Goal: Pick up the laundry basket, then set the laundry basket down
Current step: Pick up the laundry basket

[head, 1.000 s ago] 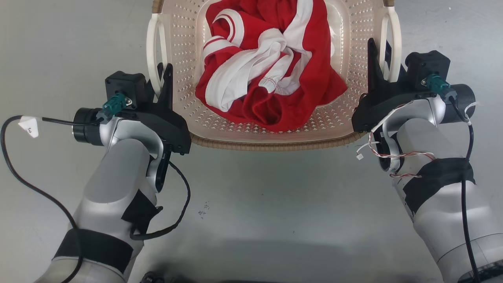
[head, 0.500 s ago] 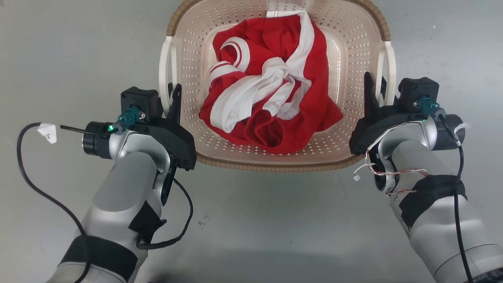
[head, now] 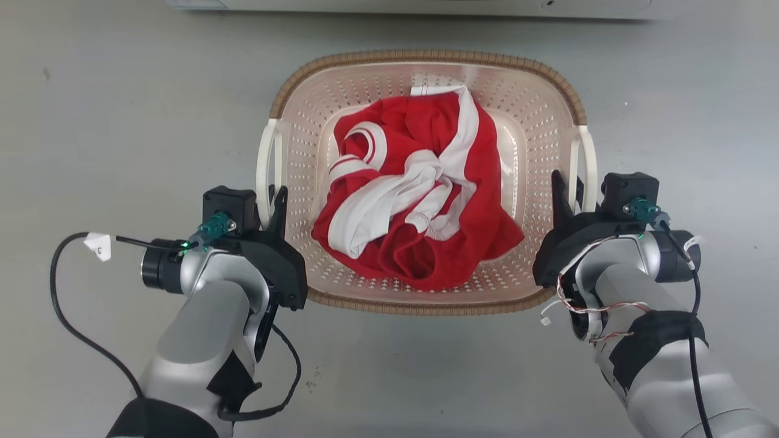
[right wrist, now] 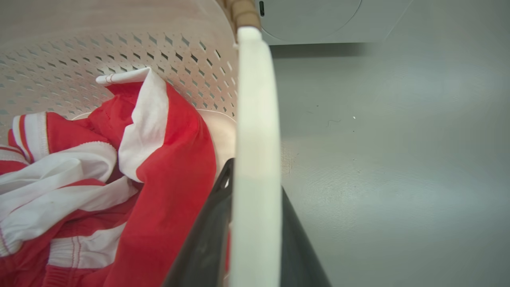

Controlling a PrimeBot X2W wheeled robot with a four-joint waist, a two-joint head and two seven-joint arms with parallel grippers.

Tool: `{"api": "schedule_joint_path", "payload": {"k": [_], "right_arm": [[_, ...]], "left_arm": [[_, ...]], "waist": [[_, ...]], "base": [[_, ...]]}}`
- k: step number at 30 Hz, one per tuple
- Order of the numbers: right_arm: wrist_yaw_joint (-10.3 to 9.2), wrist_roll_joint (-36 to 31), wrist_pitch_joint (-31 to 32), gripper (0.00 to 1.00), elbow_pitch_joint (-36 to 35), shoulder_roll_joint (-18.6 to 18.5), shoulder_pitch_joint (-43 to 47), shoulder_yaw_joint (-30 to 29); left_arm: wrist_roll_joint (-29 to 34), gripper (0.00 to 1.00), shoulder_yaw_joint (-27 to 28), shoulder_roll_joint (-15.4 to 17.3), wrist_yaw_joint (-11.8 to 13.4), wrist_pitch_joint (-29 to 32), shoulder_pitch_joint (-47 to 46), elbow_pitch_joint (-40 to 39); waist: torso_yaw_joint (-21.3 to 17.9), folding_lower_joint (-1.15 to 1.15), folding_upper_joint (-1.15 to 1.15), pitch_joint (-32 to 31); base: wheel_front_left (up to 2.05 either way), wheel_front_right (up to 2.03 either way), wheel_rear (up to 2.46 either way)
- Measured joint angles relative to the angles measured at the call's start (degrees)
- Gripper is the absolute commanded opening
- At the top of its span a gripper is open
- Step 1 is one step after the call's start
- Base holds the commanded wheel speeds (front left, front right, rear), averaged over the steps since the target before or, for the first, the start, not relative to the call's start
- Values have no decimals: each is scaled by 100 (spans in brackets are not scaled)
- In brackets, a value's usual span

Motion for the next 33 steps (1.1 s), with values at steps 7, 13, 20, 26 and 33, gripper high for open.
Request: {"api": "schedule_joint_path", "payload": {"k": [7,13,20,26,33], "right_arm": [[-8,315,26,0,41,15,384,301],[-24,511,85,0,62,23,725,534],[-32,856,258,0,46,31,1253,876],[-59,1143,449,0,-18,38,1677,1189],[-74,1493,791,0,-43,41,2134,1489]], "left_arm": [[-252,0,-172,-1,23,0,420,96],[-365,0,-316,-1,22,11,765,158],[-599,0,-522,2,22,122,1284,224],[-681,0,-697,11,22,271,1692,316],[-793,0,-878,21,21,525,2082,363]], "waist": [[-49,0,0,-535],[-83,0,0,-943],[-123,-1,0,-1532],[-160,-1,-1,-2044],[-200,-1,-1,-2642]], "base": [[0,0,0],[0,0,0],[0,0,0],[0,0,0],[0,0,0]]}}
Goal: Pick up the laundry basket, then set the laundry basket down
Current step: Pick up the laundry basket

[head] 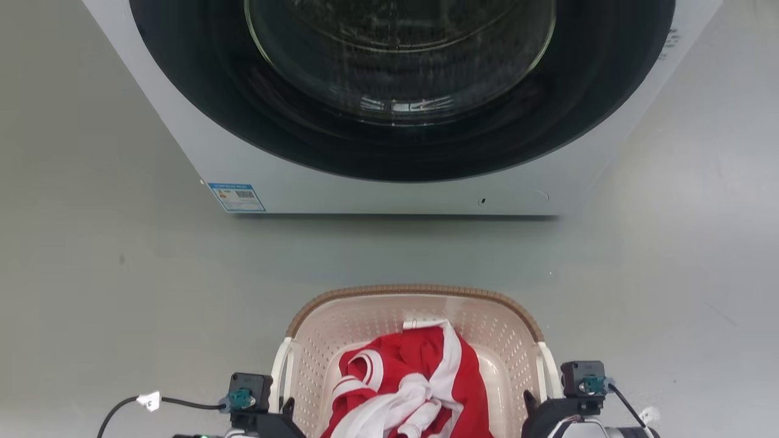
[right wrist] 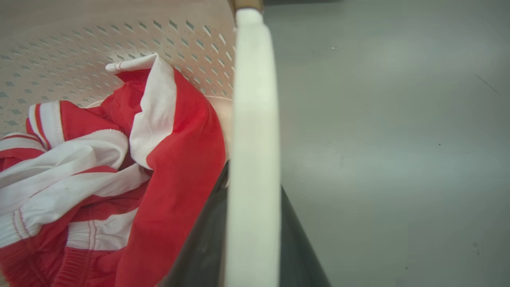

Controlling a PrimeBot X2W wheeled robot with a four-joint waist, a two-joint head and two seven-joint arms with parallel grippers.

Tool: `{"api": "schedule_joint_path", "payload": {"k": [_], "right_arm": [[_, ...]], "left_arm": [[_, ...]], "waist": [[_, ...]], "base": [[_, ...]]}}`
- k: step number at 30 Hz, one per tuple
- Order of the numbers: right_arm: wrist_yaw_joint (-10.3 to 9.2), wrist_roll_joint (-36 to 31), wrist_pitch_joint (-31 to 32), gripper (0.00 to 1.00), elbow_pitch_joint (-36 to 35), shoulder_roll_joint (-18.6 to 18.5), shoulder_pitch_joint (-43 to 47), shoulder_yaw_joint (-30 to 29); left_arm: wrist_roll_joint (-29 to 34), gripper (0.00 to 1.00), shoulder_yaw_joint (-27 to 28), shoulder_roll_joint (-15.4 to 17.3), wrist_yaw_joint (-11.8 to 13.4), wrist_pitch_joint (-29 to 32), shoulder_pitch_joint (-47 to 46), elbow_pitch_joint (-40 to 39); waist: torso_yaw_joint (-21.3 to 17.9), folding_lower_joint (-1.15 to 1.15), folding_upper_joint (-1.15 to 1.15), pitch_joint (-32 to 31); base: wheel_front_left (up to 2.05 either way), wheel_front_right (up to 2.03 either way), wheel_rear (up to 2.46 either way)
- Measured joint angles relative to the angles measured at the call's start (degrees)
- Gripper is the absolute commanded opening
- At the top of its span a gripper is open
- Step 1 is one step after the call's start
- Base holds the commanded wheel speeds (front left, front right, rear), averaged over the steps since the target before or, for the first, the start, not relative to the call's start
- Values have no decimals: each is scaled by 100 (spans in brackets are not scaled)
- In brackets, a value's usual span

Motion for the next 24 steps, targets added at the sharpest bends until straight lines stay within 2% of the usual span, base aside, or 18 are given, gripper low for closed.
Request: {"api": "schedule_joint_path", "payload": {"k": [16,24], "right_arm": [[-52,775,706,0,-125,-4,982,631],[-53,1021,916,0,-125,-9,1163,834]], "left_arm": [[-391,0,-398,49,20,686,1046,31],[-537,0,-486,60,29,902,1253,25]], "waist": [[-101,0,0,-1426],[-176,0,0,-1901]], "base": [[0,0,0],[0,0,0]]}}
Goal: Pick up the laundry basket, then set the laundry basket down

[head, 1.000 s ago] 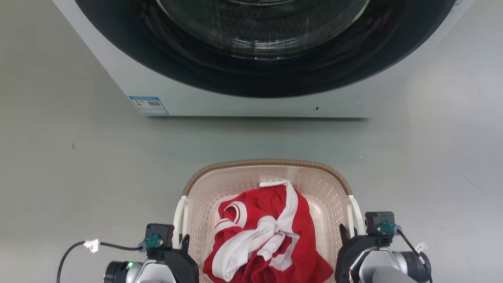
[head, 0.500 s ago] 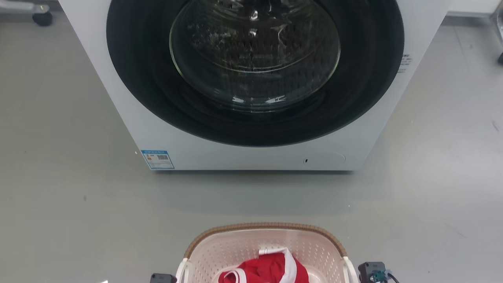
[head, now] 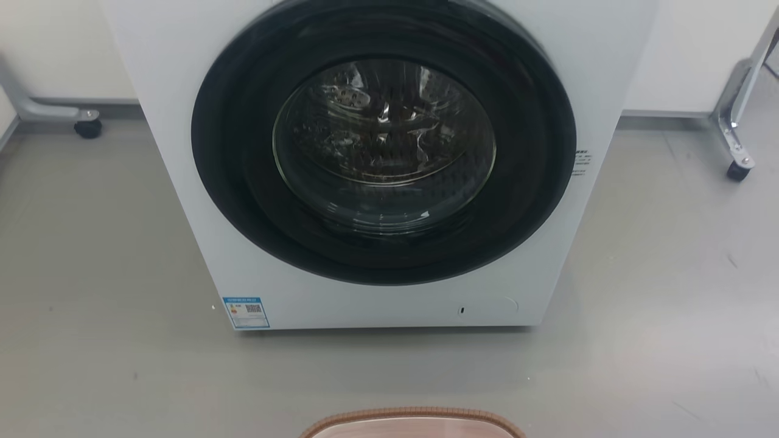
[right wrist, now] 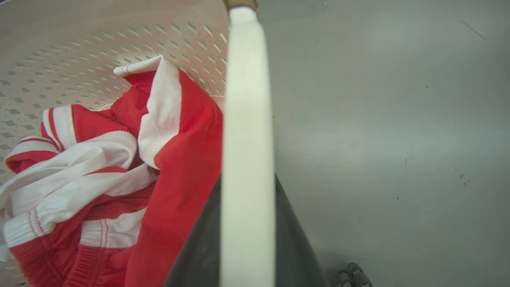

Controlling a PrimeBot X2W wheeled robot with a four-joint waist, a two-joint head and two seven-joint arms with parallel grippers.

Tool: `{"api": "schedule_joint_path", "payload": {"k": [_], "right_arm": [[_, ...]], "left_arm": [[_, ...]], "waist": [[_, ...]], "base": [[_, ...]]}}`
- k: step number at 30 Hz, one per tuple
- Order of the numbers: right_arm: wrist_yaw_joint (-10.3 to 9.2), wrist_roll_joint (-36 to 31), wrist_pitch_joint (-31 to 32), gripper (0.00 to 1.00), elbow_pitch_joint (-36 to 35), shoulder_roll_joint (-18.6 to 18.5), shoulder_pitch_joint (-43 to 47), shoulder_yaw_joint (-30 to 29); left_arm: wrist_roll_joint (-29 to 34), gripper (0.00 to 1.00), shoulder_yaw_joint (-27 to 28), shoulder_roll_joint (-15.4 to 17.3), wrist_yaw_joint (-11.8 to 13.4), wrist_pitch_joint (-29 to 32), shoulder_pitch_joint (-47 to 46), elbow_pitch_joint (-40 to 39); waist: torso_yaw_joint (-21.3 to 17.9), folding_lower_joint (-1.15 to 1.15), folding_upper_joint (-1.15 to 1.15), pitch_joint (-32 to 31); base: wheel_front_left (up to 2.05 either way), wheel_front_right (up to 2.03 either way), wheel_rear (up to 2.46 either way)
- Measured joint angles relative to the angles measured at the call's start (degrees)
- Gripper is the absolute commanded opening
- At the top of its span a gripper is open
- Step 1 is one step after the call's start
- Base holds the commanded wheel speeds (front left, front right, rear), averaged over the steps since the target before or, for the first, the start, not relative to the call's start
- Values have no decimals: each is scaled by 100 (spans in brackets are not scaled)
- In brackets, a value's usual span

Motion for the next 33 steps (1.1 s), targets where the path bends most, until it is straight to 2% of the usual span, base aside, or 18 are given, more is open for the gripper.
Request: {"api": "schedule_joint_path", "payload": {"k": [10,33], "right_arm": [[-7,238,167,0,10,-8,124,210],[-7,599,188,0,133,-9,94,480]], "left_arm": [[-79,0,-102,4,44,198,152,4],[-157,0,-223,4,90,296,146,-4]], "waist": [[-100,0,0,-242],[-147,1,1,-295]], "base": [[0,0,0],[0,0,0]]}}
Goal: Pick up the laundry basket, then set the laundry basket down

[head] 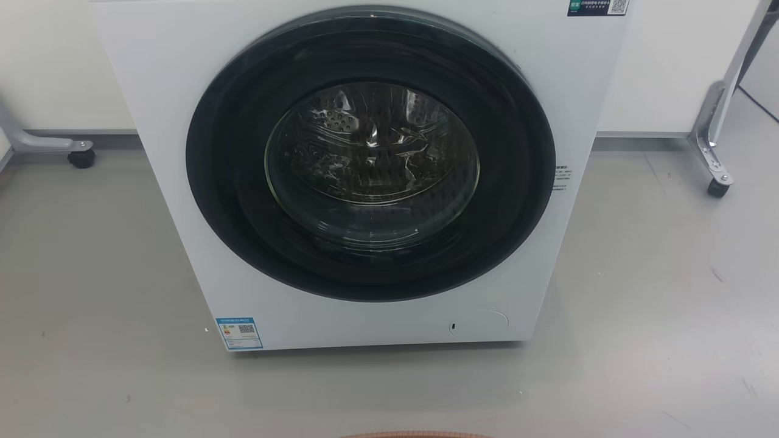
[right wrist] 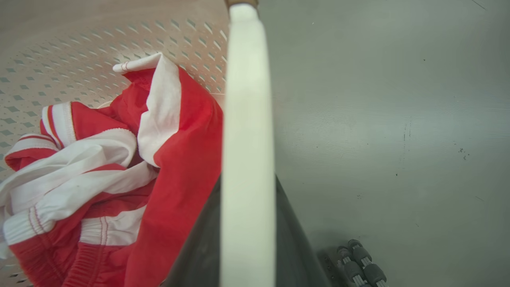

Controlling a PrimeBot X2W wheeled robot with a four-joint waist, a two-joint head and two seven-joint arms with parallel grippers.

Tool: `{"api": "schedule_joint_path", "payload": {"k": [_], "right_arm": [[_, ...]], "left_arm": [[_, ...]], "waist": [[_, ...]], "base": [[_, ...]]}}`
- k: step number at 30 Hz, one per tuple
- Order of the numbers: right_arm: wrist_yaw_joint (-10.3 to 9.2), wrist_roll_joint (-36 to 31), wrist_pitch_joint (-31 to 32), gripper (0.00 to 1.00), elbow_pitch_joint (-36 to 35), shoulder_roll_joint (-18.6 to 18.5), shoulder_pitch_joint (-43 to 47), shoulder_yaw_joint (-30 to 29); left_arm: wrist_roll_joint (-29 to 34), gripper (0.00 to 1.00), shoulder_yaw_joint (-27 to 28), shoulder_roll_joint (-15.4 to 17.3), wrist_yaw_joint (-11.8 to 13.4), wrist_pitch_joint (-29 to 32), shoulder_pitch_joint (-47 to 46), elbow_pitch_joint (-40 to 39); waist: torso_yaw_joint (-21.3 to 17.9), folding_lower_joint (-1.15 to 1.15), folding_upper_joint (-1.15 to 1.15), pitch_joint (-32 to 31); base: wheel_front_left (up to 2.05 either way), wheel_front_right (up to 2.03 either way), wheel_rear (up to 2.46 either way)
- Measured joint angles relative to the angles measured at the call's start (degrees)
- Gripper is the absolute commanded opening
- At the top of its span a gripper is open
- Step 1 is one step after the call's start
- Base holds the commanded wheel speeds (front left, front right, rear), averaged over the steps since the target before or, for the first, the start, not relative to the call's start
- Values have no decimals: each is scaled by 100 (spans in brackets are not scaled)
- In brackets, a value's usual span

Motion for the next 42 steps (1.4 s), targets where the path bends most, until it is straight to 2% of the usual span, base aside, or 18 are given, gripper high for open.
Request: {"api": "schedule_joint_path", "payload": {"k": [24,34,42], "right_arm": [[0,309,-73,0,107,1,-109,234],[0,389,-204,0,159,7,-330,279],[5,386,-312,0,261,5,-978,265]], "left_arm": [[-10,0,-127,2,3,-8,-106,-4],[-122,0,-136,1,53,-33,-367,-23],[-124,0,-88,1,79,-102,-952,-45]], "waist": [[3,0,0,87],[49,0,0,356],[74,1,0,777]], "base": [[0,0,0],[0,0,0],[0,0,0]]}}
